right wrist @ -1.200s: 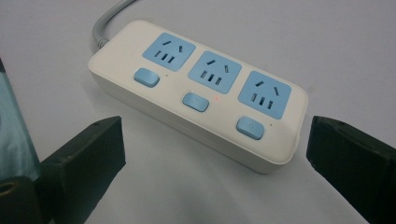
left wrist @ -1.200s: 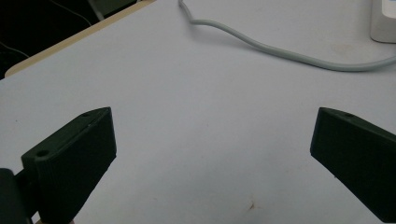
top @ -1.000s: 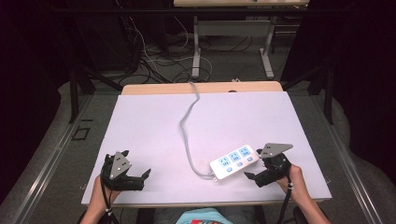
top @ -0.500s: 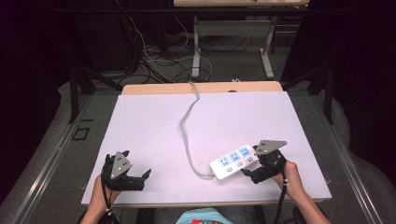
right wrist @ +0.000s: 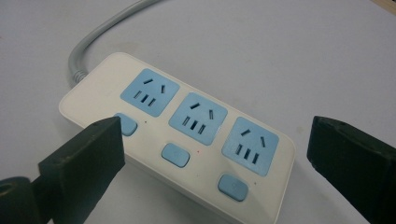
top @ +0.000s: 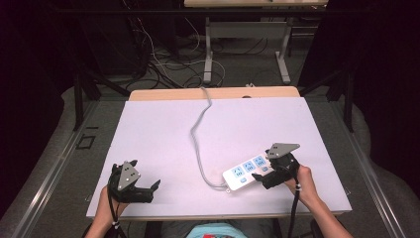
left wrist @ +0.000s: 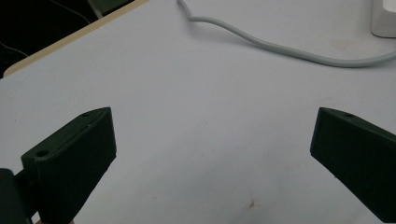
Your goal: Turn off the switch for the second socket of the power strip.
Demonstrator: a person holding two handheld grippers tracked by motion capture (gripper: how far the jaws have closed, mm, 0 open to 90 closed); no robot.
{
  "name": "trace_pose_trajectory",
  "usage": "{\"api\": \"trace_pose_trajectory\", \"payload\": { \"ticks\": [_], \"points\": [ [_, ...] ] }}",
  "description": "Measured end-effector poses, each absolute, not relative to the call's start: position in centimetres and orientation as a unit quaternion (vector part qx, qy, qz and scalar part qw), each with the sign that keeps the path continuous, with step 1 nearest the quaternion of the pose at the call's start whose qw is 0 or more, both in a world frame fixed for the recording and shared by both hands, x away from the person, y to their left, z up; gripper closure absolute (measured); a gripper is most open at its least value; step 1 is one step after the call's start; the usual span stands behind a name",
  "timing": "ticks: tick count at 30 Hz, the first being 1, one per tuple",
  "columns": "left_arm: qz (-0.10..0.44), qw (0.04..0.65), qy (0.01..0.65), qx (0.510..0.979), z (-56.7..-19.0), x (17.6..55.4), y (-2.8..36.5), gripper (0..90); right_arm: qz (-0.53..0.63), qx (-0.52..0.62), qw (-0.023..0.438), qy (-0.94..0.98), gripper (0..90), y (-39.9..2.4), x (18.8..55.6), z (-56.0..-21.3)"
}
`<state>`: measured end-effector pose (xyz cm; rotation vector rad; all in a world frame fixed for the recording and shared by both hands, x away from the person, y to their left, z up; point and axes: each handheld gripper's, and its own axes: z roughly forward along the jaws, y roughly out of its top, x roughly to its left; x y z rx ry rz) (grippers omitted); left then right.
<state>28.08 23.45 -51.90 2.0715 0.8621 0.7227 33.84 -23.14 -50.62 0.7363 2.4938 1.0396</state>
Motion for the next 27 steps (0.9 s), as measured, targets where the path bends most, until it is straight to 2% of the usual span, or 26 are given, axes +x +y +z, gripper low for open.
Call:
{"api": "trace_pose_trajectory", "payload": {
  "ticks": [10,19,27],
  "points": [
    [0.284,0.38,0.338,0.813,-51.9,28.1,23.5,0.1,0.366,0.257,0.163,0.879,3.5,-22.2,35.0,-50.4],
    [0.283,0.378,0.338,0.814,-51.9,28.1,23.4,0.1,0.363,0.267,0.123,0.884,1.9,-21.4,36.6,-50.7],
    [0.283,0.378,0.337,0.814,-51.9,28.1,23.4,0.1,0.361,0.272,0.106,0.886,0.0,-21.0,37.5,-50.9]
  ]
}}
